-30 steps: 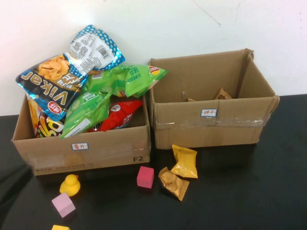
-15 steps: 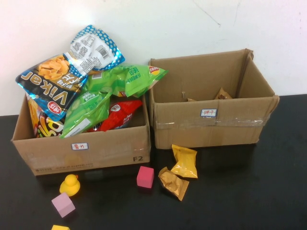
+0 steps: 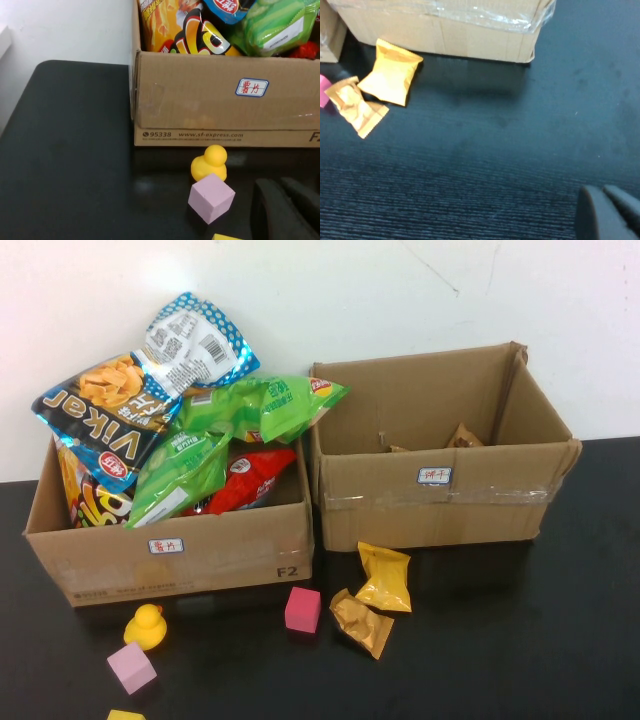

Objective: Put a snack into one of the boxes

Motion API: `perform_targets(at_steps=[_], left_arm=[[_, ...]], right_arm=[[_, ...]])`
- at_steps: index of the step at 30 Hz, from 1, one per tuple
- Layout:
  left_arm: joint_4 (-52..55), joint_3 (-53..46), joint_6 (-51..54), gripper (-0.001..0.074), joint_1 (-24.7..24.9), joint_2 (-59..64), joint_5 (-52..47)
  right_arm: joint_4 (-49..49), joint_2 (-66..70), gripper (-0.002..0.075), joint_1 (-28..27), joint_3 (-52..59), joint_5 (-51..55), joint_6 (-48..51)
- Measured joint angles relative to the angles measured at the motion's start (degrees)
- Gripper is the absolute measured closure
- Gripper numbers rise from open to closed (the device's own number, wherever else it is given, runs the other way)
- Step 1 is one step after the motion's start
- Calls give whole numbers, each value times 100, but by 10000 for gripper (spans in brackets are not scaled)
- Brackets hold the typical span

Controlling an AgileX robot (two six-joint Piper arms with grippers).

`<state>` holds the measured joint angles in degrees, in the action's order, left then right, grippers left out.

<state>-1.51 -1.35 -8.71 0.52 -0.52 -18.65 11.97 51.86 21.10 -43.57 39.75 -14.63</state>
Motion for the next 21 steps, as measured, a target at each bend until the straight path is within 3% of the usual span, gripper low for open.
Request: perform_targets(at_steps=[16,21], left_arm=[[-14,10,-86,736,0,0,-12],[65,10,-99,736,0,0,-12]], right_arm=[[-24,326,726,0,28,-39,0],[269,-668,726,0,340,-64,283]])
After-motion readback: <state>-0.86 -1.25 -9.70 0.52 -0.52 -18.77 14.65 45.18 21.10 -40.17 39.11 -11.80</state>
